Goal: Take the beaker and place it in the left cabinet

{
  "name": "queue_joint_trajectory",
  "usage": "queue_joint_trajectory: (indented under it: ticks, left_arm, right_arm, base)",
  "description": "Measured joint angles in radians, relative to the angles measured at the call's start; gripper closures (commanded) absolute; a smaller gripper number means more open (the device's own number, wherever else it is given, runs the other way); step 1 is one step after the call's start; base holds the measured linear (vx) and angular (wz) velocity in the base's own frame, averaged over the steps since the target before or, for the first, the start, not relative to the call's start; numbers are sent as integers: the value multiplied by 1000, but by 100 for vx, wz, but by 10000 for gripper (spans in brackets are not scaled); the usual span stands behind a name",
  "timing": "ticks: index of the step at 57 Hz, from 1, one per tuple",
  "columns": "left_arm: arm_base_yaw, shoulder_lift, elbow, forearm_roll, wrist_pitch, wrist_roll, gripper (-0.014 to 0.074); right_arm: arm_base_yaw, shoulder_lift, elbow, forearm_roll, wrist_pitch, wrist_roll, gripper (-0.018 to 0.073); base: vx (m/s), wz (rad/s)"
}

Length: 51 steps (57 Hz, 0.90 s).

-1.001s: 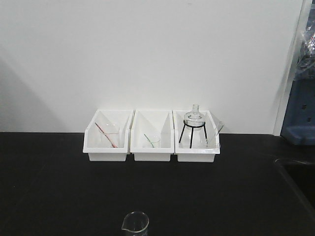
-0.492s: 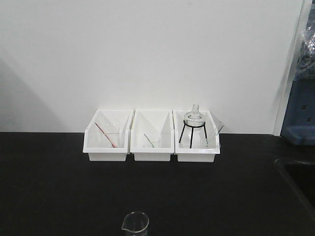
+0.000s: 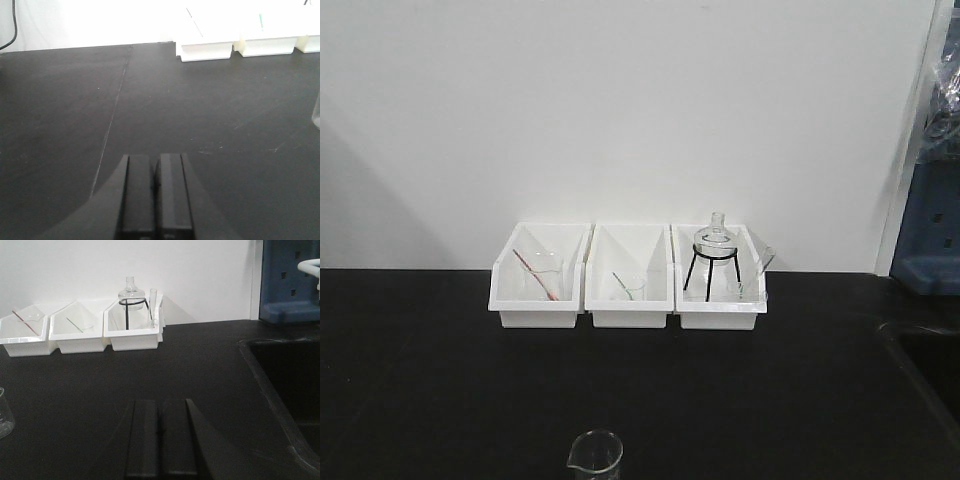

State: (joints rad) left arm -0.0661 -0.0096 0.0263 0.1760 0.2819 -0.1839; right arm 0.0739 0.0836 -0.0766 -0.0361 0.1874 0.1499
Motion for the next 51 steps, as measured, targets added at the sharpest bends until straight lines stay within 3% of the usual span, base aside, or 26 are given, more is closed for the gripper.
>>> queue_joint_trajectory:
  ticks: [26,42,51]
  left_arm:
    - [0,0,0,0,0,0,593]
    - [0,0,0,0,0,0,593]
    - [0,0,0,0,0,0,593]
  right_arm:
    - [0,416,-40,-115,-181,0,521]
    - [0,675,-41,-124,-464,0,413]
    - [0,825,-41,-124,-585,0,305]
  base:
    - [0,0]
    - [0,0]
    - [0,0]
